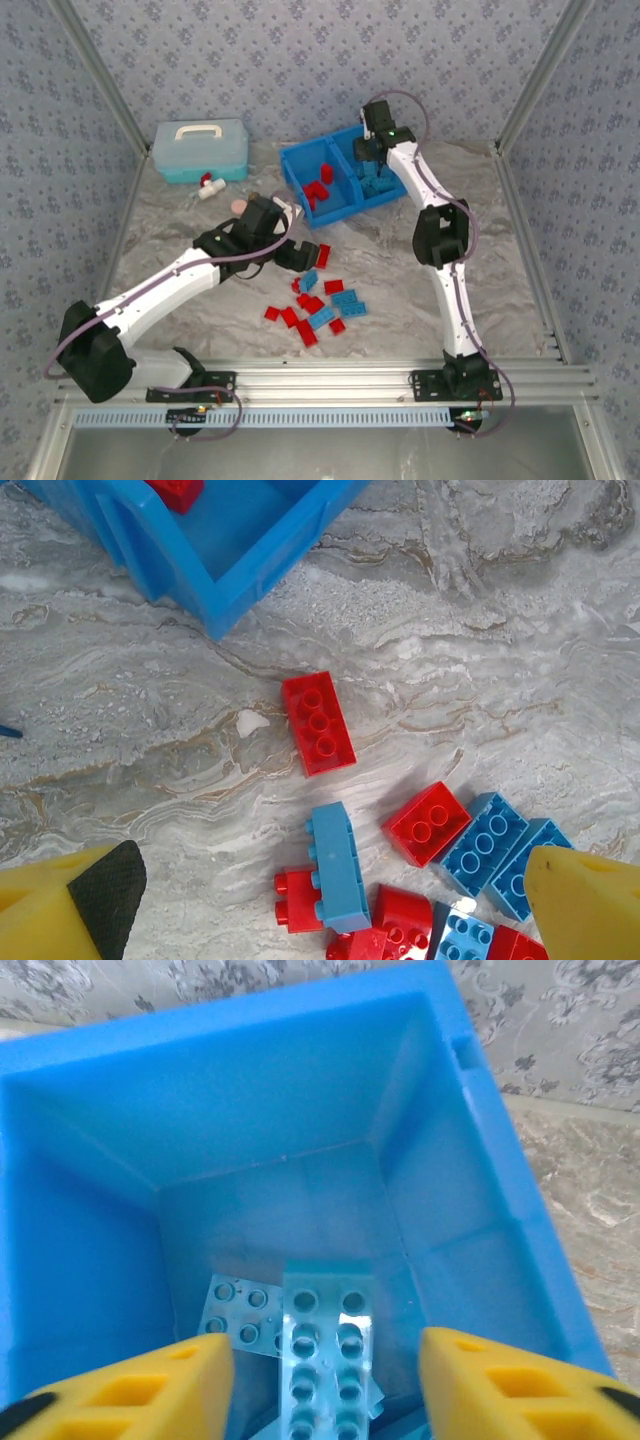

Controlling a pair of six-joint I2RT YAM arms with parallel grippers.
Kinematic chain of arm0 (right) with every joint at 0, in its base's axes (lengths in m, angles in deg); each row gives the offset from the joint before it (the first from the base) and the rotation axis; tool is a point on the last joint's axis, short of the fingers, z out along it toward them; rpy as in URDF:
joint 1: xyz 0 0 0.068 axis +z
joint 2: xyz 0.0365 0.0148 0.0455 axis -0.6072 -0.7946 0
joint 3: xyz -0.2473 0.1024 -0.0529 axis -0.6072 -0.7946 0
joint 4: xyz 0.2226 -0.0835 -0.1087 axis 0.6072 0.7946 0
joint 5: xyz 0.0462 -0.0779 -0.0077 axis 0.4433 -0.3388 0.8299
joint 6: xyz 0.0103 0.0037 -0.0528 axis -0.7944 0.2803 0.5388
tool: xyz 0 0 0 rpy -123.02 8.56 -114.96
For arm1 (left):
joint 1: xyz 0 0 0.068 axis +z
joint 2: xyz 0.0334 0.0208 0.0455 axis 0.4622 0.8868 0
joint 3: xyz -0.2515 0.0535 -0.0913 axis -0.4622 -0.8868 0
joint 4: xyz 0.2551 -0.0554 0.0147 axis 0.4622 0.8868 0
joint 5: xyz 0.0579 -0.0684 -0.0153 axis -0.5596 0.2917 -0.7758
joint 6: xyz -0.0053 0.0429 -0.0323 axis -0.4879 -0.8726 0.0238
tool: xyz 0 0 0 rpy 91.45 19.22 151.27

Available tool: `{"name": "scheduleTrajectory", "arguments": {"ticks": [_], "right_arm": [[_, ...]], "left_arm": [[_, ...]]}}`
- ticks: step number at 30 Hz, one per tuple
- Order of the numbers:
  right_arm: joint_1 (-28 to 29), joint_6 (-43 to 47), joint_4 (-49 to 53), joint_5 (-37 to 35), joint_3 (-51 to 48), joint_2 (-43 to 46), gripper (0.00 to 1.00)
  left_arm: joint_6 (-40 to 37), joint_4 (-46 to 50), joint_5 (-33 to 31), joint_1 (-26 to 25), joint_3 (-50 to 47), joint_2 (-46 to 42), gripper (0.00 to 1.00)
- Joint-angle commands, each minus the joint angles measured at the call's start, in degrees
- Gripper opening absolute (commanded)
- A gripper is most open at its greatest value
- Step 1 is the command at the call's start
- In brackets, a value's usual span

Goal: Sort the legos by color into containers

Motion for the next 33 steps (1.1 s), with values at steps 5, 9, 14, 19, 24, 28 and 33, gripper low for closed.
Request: {"name": "scheduleTrajectory", "arguments": {"ticks": [5,9,14,19,24,28,33], "right_arm": [[0.8,-0.7,-0.1,0.3,-6.9,13.5,0.61],[2.4,-3.9,-11.8,2.7,-29.5,31.4,0.65],[5.1,-6.6,-21.0,3.6,-54.4,51.9,0.78],[7.3,-9.6,-19.3,1.5,-67.4,63.9,0.90],[8.3,-11.7,-15.3,0.6,-74.4,68.9,0.96],[8.5,-12.2,-14.4,0.7,-76.1,70.4,0.97],[8.5,-11.9,-15.1,1.2,-75.5,70.0,0.97]], "left_arm": [[5.7,-2.2,0.0,-0.8,1.3,5.4,0.96],[6.5,-2.2,-3.1,-3.3,5.0,13.3,0.93],[8.3,0.7,-6.6,-5.3,11.8,24.2,0.88],[9.7,2.3,-6.5,-5.4,17.6,32.9,0.80],[10.1,2.7,-7.1,-5.6,20.0,38.2,0.74],[11.1,2.3,-8.2,-5.6,19.7,40.1,0.64],[11.6,1.6,-8.8,-5.9,18.8,41.0,0.44]]}}
